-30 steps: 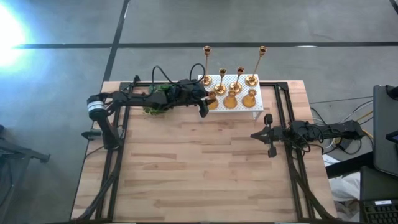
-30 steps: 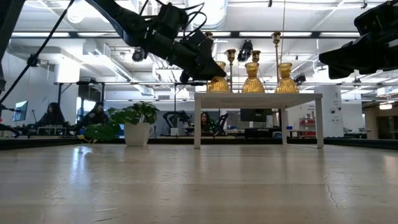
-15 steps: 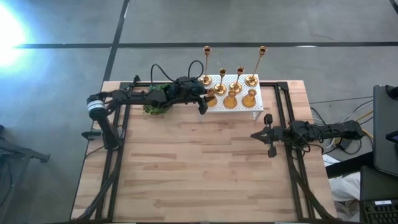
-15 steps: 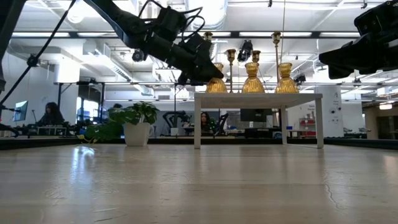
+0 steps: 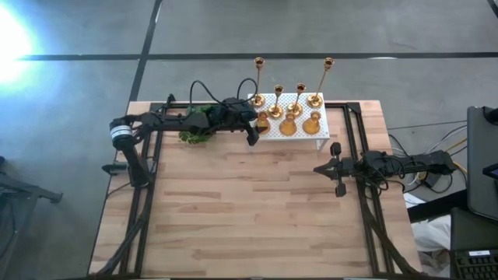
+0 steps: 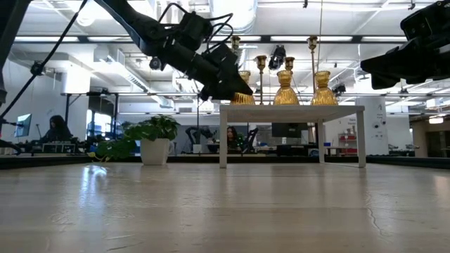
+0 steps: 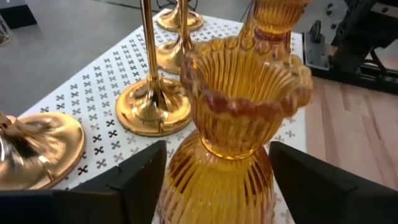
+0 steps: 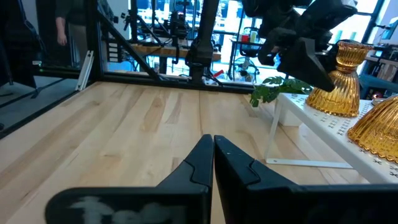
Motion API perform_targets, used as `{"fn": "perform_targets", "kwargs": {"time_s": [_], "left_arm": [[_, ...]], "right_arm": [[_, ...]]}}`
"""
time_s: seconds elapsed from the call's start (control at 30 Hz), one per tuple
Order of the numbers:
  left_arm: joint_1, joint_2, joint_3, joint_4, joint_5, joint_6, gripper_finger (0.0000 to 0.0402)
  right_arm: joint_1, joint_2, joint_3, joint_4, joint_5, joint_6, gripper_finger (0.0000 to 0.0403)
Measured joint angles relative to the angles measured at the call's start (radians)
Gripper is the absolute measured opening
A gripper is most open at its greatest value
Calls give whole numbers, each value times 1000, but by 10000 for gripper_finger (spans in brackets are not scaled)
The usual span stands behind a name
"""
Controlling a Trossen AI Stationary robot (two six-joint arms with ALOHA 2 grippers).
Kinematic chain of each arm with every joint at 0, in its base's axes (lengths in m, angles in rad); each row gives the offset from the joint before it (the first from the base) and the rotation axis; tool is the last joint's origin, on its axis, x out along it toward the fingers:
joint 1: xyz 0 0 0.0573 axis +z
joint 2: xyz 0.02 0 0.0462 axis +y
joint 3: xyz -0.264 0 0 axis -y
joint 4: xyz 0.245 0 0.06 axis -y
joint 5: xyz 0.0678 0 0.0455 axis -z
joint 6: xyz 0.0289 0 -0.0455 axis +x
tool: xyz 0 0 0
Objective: Pick & Place candle stick holders
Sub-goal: Put the orange glass candle holder on the shelf, then return to Home Position
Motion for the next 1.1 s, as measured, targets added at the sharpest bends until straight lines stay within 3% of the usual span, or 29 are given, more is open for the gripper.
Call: {"fn": "perform_targets", "kwargs": {"time_s": [0.37,0.83,1.1], "left_arm": [[0,-54,1,9,0,38,305],[0,-165,2,-235,0,71,305],[-5,-319,-33,-345,0,55,305]], "right_arm": [[0,0,0,0,0,0,8],[0,0,0,0,0,0,8],[0,0,0,0,0,0,8]]}}
